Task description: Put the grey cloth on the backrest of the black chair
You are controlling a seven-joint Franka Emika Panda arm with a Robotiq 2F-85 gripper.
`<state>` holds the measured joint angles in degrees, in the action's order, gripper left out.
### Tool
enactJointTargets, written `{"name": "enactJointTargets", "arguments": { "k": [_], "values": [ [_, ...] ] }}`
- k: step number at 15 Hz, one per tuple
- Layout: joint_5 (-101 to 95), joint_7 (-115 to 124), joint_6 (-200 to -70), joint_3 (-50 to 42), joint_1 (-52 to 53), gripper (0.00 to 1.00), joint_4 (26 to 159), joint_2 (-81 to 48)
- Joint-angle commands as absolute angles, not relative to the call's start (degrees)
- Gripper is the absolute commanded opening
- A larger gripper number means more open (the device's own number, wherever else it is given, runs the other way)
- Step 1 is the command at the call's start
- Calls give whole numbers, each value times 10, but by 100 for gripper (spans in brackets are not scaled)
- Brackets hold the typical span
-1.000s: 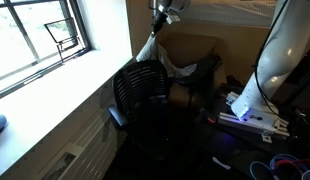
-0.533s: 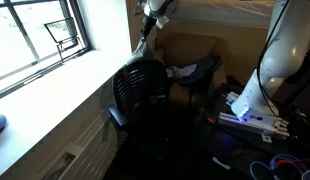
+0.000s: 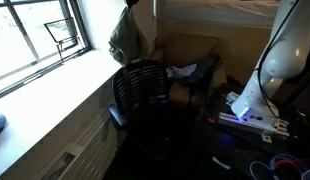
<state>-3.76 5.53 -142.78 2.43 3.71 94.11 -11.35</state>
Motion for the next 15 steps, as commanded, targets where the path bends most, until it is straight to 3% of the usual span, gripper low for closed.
{"name": "enactJointTargets", "arguments": {
  "k": [1, 4, 9, 15],
  "values": [
    [-104, 182, -1366, -7, 50, 0, 885, -72],
    [-169, 257, -1293, -21, 40, 0, 848, -47],
    [-87, 177, -1264, -33, 5, 0, 955, -45],
    [-100, 274, -1461, -71, -11, 0, 987, -173]
  ]
}}
